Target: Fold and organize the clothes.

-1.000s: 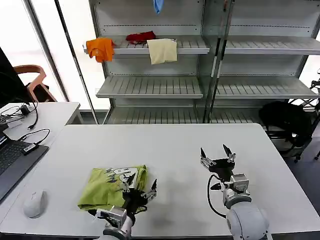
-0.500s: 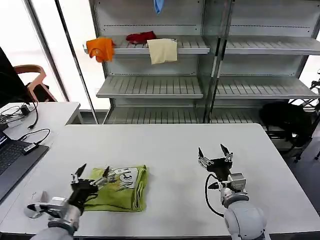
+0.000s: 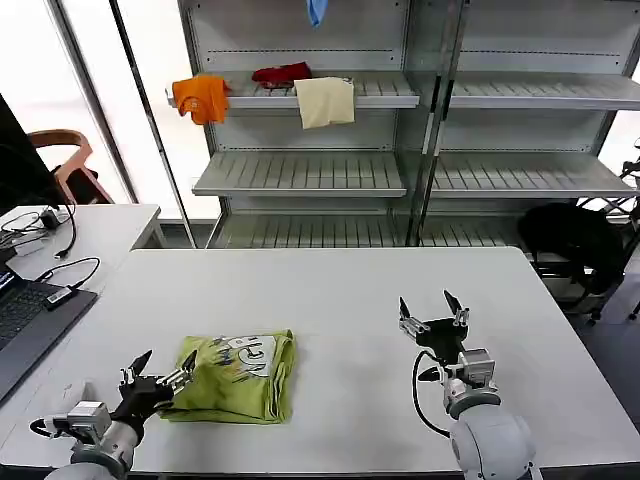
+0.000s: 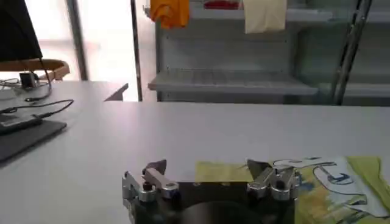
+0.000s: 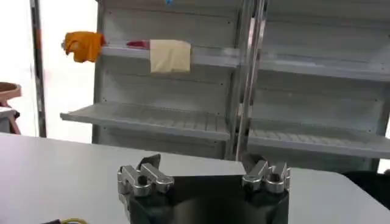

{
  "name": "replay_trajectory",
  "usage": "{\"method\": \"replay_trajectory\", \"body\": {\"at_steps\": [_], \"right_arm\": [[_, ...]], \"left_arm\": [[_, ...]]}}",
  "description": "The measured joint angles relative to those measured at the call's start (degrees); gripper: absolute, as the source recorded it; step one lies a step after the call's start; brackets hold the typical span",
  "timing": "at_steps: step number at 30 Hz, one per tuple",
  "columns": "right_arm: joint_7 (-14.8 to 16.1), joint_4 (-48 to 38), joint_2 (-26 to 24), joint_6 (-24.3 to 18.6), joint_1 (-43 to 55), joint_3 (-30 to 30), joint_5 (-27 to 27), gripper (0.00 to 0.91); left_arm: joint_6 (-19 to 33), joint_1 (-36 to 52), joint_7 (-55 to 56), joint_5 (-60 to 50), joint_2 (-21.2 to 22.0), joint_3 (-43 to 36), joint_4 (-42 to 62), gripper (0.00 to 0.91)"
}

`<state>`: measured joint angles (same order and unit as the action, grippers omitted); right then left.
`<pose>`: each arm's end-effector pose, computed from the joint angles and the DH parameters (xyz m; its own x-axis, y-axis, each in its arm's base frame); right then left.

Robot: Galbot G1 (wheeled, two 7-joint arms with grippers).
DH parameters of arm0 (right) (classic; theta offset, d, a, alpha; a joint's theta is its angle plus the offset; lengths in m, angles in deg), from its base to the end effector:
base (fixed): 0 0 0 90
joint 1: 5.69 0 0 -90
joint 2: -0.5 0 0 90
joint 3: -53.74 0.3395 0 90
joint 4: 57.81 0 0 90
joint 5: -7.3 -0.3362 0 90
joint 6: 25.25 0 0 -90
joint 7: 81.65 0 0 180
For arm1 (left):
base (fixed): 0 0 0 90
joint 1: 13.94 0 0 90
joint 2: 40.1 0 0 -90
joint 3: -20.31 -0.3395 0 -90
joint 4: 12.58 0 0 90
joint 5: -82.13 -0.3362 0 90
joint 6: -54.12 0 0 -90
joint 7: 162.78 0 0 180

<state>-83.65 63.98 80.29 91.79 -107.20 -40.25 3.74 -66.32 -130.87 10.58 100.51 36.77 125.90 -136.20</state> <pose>0.2467 -0.0092 -0.2169 -0.9885 -0.0762 0.1306 -0.0904 0.9903 -0.1059 0.1805 0.1081 -0.2400 -0.9335 0.0255 0.3578 0.0136 0.9993 -0.0356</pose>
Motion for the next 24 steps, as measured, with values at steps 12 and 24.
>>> {"method": "replay_trajectory", "body": {"at_steps": [12,24], "right_arm": [[-0.1,-0.1,0.3,-0.1,-0.2,-0.2,0.0,0.907],[-0.3,-0.3,0.4,-0.1,0.1,-0.2,-0.1,0.907]], "left_arm": [[0.5,-0.5,-0.6,-1.3,0.1,-1.0,2.4,0.907],[2.5,-1.7,-1.0,-1.2,1.0,-2.1,3.0,0.867]]}}
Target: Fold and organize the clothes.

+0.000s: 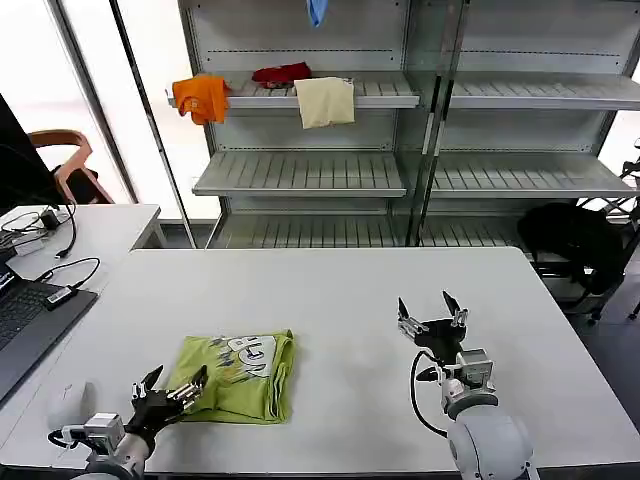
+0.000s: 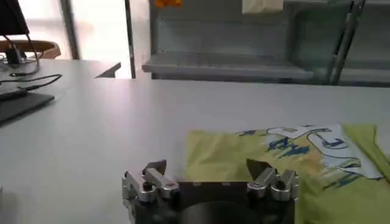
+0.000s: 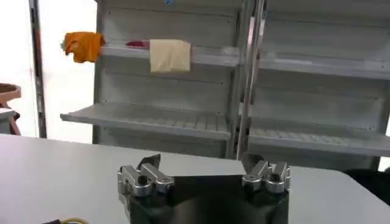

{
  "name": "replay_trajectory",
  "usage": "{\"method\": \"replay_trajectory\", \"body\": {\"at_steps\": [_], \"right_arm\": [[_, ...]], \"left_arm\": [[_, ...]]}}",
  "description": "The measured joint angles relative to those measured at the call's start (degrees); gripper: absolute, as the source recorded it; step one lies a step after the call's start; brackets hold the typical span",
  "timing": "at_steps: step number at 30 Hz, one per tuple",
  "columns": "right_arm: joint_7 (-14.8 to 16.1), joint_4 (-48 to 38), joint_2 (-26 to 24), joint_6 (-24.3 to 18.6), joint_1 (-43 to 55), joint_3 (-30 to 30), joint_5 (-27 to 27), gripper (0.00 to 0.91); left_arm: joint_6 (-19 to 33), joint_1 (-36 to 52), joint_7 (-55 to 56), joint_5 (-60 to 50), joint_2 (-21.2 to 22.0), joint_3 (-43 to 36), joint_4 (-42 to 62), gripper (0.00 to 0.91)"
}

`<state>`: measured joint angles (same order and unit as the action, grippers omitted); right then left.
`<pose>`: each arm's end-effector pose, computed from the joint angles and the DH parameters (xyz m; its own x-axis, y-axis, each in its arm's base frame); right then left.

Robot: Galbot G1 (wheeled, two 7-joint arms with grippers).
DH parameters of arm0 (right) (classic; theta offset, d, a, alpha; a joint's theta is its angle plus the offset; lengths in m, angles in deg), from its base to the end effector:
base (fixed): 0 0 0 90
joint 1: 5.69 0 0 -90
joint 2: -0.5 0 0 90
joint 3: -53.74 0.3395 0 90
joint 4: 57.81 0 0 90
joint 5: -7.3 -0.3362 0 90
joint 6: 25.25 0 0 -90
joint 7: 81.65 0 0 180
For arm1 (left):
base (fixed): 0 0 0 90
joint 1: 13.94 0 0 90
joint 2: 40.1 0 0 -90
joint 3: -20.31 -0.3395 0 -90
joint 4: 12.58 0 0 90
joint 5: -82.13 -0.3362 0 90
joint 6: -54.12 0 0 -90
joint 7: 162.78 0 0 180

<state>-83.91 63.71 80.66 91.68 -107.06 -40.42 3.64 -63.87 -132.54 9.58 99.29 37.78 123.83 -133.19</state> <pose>0.2477 -0.0075 -0.2180 -0.9886 -0.0744 0.1306 -0.0876 0.9913 -0.0982 0.1750 0.1015 -0.2667 -0.9155 0.0522 0.3990 0.0322 0.9979 -0.0568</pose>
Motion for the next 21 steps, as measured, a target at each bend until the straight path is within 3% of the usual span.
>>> {"method": "replay_trajectory", "body": {"at_steps": [5,6,7,8,9,13,21], "right_arm": [[0.0,0.0,0.0,0.0,0.0,0.0,0.0,0.907],[-0.1,0.0,0.0,0.0,0.0,0.0,0.0,0.907],[-0.1,0.0,0.0,0.0,0.0,0.0,0.0,0.907],[-0.1,0.0,-0.1,0.0,0.0,0.0,0.0,0.907],[-0.1,0.0,-0.1,0.0,0.0,0.0,0.0,0.907],[-0.2,0.0,0.0,0.0,0.0,0.0,0.0,0.907],[-0.2,0.0,-0.1,0.0,0.0,-0.1,0.1,0.907]], "left_arm": [[0.3,-0.4,0.0,0.9,0.5,-0.7,0.6,0.725],[0.4,-0.4,0.0,1.1,0.6,-0.7,0.7,0.605],[0.5,-0.4,0.0,1.4,0.7,-0.9,0.9,0.564],[0.5,-0.4,0.0,1.6,0.8,-0.9,1.0,0.453],[0.6,-0.3,0.0,1.9,0.9,-0.9,1.2,0.282],[1.2,-0.1,-0.1,3.3,1.2,-0.7,1.6,0.03],[2.4,0.5,-0.4,6.0,1.3,-0.1,3.0,0.02]]}}
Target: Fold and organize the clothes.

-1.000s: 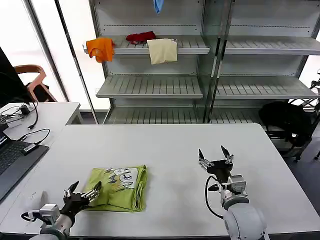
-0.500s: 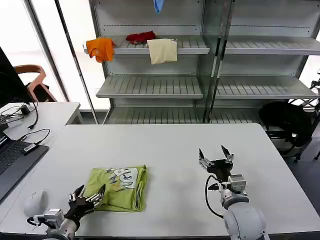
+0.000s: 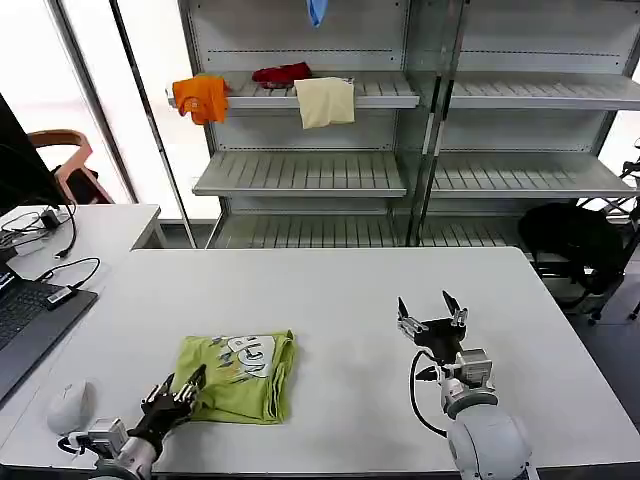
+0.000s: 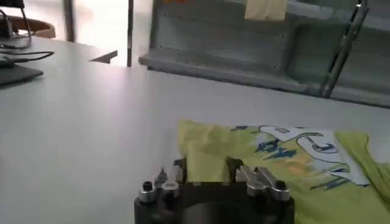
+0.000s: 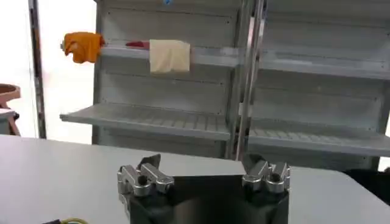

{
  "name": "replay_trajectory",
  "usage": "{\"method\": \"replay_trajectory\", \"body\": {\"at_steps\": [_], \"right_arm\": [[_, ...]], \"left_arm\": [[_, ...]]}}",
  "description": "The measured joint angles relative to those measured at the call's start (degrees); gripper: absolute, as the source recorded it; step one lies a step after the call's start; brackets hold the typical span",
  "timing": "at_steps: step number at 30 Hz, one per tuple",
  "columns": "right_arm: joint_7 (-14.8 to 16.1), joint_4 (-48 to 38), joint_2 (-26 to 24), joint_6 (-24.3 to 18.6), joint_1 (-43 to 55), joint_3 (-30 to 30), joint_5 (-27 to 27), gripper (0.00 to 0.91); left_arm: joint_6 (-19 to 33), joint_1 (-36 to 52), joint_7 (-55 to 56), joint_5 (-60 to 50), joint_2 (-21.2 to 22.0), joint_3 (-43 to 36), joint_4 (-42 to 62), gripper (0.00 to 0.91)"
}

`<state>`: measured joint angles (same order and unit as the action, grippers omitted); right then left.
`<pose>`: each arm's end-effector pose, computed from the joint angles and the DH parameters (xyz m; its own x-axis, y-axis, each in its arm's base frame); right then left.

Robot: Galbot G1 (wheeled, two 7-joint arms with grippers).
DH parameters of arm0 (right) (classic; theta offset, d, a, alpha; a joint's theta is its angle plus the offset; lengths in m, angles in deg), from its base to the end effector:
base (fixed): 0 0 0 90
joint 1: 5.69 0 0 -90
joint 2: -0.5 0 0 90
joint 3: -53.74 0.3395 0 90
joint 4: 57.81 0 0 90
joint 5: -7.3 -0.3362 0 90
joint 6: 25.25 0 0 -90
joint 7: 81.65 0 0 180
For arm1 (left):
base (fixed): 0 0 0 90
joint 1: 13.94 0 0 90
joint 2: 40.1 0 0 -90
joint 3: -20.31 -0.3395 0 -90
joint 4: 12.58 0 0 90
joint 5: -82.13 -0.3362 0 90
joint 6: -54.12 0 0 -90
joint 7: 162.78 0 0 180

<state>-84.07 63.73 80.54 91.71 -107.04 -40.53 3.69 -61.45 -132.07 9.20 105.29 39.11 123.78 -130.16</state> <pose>0.2477 -0.0073 -0.2179 -0.9887 -0.0733 0.1305 -0.0868 0.9911 -0.1010 0.1765 0.1026 -0.2844 -0.9209 0.0875 0.3798 0.0172 0.9826 -0.1847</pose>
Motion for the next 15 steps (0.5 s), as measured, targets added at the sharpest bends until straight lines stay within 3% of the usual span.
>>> {"method": "replay_trajectory", "body": {"at_steps": [15], "right_arm": [[-0.1,0.1,-0.1,0.0,0.2,-0.1,0.0,0.907]], "left_arm": [[3.9,0.1,-0.7,0.6,-0.8,2.1,0.3,0.01]]}}
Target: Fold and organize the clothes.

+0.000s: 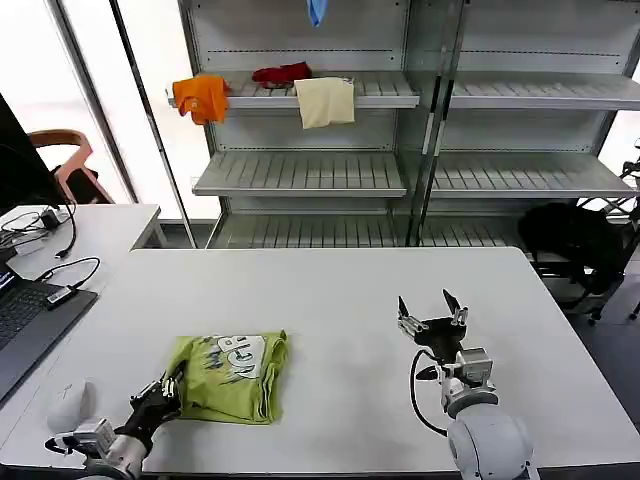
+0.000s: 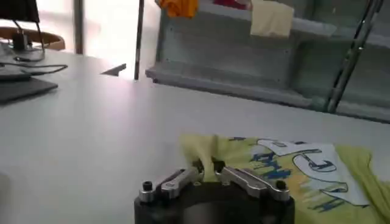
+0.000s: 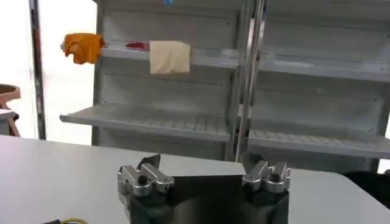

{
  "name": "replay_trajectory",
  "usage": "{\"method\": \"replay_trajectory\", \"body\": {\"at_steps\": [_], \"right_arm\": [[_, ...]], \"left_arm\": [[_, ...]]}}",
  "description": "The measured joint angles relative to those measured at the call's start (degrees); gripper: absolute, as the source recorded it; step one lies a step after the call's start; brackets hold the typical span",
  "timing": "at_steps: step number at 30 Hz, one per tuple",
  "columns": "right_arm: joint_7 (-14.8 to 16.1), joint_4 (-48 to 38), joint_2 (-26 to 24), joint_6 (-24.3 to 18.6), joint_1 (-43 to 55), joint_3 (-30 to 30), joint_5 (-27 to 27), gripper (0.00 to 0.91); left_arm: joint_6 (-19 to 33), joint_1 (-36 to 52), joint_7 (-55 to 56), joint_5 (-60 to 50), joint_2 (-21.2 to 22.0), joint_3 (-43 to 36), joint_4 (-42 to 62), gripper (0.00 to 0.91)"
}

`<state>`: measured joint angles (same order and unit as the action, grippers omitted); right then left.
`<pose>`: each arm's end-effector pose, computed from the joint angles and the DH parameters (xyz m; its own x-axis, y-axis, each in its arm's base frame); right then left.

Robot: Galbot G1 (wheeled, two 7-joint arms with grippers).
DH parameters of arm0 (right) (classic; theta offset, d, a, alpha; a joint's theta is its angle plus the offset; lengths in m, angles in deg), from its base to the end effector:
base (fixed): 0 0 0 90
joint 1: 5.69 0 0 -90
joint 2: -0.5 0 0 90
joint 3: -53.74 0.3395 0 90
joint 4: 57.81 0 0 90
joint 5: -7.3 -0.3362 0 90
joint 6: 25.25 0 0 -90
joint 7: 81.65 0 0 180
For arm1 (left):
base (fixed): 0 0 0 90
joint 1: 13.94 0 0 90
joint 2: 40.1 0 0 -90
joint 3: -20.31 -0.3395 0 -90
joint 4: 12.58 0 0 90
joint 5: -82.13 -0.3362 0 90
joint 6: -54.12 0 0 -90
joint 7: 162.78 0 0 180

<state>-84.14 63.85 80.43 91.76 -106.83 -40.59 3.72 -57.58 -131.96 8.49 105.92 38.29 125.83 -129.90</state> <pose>0.2482 -0.0072 -0.2163 -0.9893 -0.0732 0.1258 -0.0865 0.9908 -0.1037 0.1764 0.1156 -0.2812 -0.9483 0.0595 0.3117 0.0085 0.9867 -0.1625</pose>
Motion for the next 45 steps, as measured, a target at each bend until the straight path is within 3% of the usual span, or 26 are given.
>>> {"method": "replay_trajectory", "body": {"at_steps": [16,30,35,45], "right_arm": [[-0.3,0.1,-0.2,0.5,-0.2,-0.2,-0.4,0.907],[-1.1,3.3,-1.6,2.7,0.6,-0.8,-3.3,0.907],[-1.3,5.8,-2.1,3.9,0.8,-1.2,-4.1,0.907],[-1.4,7.8,-2.5,5.1,-1.2,0.1,-4.5,0.907]], "left_arm": [[6.7,2.7,-3.4,-13.0,-3.7,8.2,0.2,0.0],[6.2,6.8,-8.1,-23.8,-15.0,16.1,-3.3,0.01],[5.9,6.6,-8.8,-29.5,-15.7,12.8,-6.3,0.02],[7.7,7.0,-7.1,-45.3,-7.9,-5.5,-3.6,0.02]]}}
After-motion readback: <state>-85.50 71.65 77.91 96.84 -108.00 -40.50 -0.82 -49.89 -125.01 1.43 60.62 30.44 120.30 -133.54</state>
